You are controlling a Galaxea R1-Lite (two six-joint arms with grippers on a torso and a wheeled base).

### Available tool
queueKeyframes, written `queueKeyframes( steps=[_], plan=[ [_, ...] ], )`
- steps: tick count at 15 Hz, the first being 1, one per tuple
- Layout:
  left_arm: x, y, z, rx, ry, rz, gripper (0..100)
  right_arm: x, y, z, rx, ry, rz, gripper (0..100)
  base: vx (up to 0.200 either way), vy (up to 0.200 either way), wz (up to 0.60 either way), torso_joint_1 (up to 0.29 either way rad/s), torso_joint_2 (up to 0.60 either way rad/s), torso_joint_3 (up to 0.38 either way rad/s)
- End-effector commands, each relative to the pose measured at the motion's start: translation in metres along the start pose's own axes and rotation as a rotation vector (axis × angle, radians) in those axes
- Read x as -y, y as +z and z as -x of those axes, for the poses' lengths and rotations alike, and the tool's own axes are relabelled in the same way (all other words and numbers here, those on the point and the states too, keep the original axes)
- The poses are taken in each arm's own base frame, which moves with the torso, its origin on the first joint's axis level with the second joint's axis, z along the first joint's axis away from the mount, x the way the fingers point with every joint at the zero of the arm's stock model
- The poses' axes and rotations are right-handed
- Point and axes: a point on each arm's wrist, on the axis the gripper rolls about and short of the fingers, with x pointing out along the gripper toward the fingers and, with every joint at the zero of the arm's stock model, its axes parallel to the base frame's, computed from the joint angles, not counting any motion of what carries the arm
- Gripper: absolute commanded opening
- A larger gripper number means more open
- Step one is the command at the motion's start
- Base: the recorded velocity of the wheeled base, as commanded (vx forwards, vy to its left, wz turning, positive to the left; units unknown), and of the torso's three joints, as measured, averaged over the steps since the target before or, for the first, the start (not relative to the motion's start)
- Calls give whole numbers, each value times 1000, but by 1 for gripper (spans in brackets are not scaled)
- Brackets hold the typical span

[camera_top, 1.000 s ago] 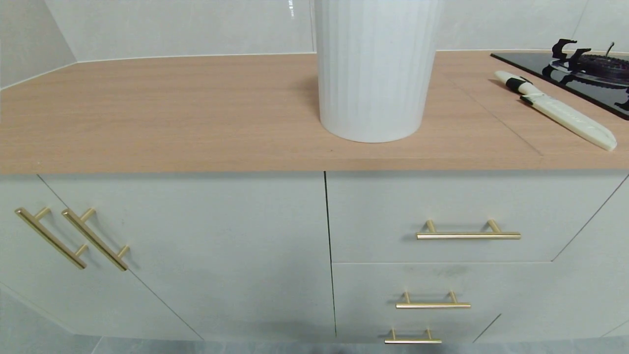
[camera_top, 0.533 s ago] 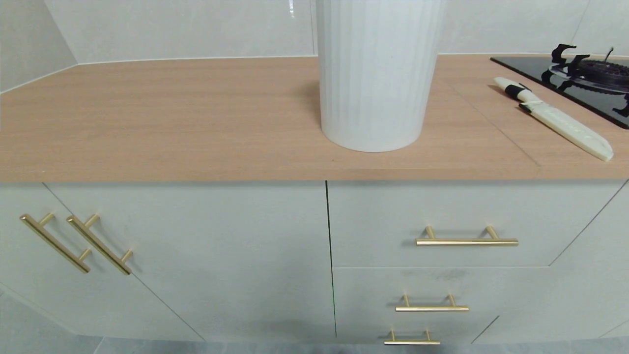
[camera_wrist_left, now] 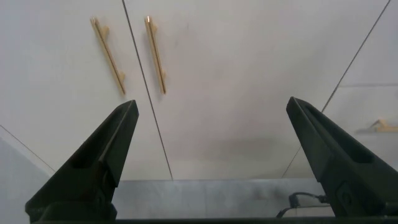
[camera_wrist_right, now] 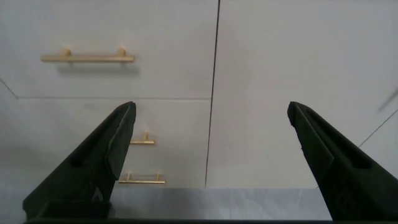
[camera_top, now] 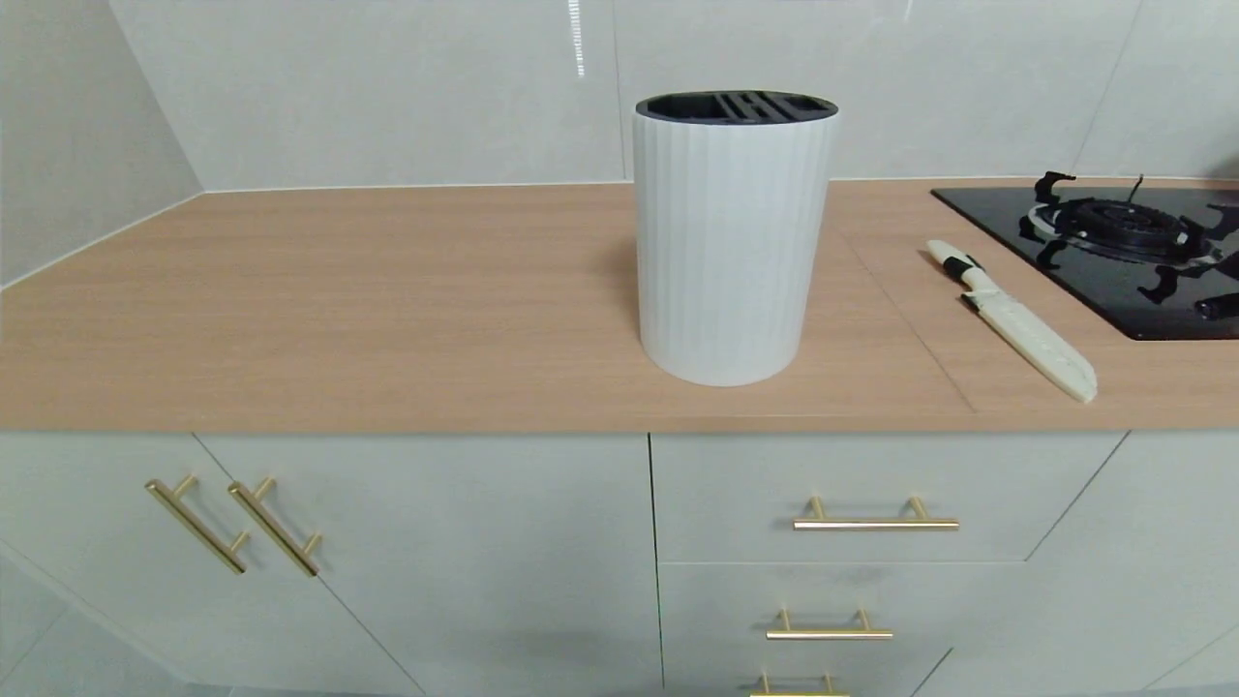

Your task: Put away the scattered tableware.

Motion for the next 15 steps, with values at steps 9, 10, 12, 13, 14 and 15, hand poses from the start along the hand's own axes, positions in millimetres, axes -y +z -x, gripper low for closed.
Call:
queueKeyframes(
  steps=[9,10,12,13,14,15],
  plan=[
    [0,0,0,0,0,0,100,0,0,0,-1,0,0,100,0,0,0,274,-487,-261],
    [0,0,0,0,0,0,100,0,0,0,-1,0,0,100,0,0,0,242,-505,-261],
    [0,0,0,0,0,0,100,0,0,0,-1,0,0,100,0,0,0,254,-513,-263],
    [0,0,0,0,2,0,100,0,0,0,-1,0,0,100,0,0,0,256,-515,-261],
    [0,0,0,0,0,0,100,0,0,0,-1,0,0,100,0,0,0,261,-540,-276],
    [0,0,0,0,0,0,100,0,0,0,-1,0,0,100,0,0,0,261,-544,-251]
  ],
)
